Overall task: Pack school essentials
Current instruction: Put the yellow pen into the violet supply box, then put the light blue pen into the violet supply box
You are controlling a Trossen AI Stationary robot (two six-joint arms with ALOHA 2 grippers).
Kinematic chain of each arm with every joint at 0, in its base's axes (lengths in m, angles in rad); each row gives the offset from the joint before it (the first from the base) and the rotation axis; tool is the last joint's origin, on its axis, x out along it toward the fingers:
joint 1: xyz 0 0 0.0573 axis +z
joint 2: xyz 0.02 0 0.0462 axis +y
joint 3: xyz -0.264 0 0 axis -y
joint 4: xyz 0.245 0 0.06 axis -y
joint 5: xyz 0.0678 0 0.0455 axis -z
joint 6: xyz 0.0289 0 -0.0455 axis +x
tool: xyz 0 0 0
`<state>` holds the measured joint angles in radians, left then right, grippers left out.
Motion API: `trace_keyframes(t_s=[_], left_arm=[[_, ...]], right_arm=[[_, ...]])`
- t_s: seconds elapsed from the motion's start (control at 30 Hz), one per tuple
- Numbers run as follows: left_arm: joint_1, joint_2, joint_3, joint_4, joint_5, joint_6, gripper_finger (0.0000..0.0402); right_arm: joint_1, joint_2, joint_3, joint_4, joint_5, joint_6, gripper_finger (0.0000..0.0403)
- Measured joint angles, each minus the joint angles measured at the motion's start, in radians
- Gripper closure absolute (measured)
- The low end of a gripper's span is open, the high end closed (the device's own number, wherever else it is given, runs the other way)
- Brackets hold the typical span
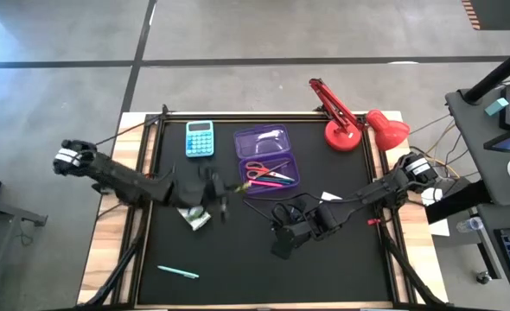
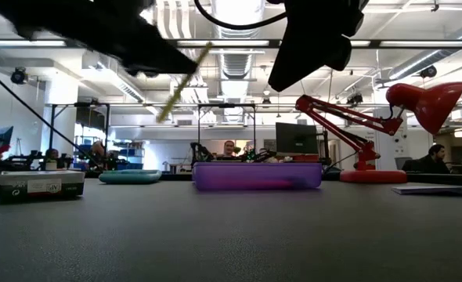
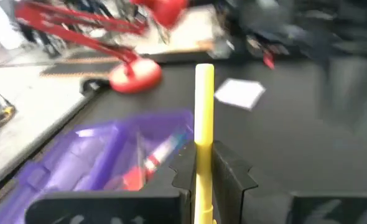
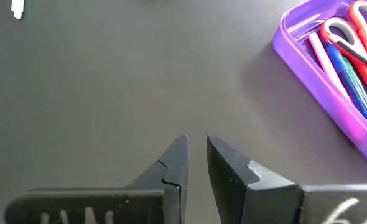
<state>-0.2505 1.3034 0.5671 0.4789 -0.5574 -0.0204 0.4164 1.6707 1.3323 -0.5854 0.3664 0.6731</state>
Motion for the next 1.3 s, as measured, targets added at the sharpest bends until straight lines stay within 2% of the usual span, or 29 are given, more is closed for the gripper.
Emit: trace_keyframes(t_s=[0.07,0.2,0.27,0.47,0.77,0.93,1.03,1.3], left_arm=[[0.111,0.040,-0.010,0.107,0.077,0.002,0.0389],[0.274,0.170,-0.004,0.262,0.308,-0.039,0.0389],[0.321,0.241,0.007,0.309,0.353,-0.052,0.0389],[0.375,0.374,0.052,0.325,0.370,-0.052,0.0389],[0.402,0.471,0.109,0.316,0.447,-0.049,0.0387],[0.402,0.501,0.115,0.317,0.451,-0.068,0.0385],[0.402,0.505,0.115,0.316,0.450,-0.124,0.0371],[0.404,0.496,0.122,0.315,0.419,-0.126,0.0306]], right_arm=[[0.000,0.000,0.000,0.000,0.000,0.000,0.0353],[0.000,0.000,0.000,0.000,0.000,0.000,0.0353],[0.000,0.000,0.000,0.000,0.000,0.000,0.0353],[0.000,0.000,0.000,0.000,0.000,0.000,0.0353],[0.000,0.000,0.000,0.000,0.000,0.000,0.0353],[0.000,0.000,0.000,0.000,0.000,0.000,0.0353],[0.000,0.000,0.000,0.000,0.000,0.000,0.0353],[0.000,0.000,0.000,0.000,0.000,0.000,0.0353]])
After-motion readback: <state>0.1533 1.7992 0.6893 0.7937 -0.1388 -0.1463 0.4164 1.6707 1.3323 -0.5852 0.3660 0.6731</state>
